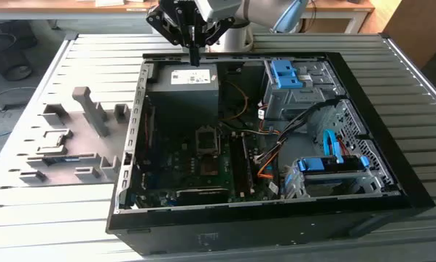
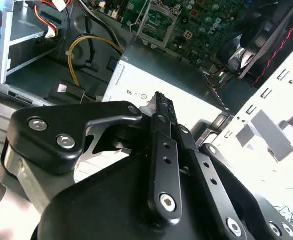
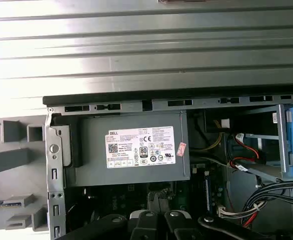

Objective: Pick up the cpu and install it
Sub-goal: 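Reach for the cpu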

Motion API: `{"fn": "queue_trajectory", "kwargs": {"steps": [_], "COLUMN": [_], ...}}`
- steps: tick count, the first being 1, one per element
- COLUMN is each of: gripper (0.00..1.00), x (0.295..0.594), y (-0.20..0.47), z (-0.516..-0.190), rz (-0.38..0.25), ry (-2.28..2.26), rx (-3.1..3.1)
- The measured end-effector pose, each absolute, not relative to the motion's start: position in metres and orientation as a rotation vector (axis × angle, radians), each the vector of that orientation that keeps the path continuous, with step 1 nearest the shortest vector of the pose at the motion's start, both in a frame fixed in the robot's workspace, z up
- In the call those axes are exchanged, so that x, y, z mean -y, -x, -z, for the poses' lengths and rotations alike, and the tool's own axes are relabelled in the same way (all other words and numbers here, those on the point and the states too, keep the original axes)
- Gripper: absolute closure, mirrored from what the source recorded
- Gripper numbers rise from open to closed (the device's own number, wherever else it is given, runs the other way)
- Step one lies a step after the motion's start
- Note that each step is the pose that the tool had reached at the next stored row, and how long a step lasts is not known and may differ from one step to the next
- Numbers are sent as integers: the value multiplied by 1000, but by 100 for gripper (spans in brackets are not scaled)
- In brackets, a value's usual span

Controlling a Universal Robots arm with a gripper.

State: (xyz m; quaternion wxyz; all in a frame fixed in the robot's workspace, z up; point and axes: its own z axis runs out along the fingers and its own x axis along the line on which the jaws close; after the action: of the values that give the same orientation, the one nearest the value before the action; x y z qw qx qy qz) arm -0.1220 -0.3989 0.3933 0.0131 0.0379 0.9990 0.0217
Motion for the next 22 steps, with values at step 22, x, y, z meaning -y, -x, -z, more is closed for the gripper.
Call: {"fn": "queue_trajectory", "kwargs": {"steps": [22], "gripper": [90], "x": [399], "y": [173], "z": [-392], "rz": [-68], "ry": [-118], "rx": [-3112]}}
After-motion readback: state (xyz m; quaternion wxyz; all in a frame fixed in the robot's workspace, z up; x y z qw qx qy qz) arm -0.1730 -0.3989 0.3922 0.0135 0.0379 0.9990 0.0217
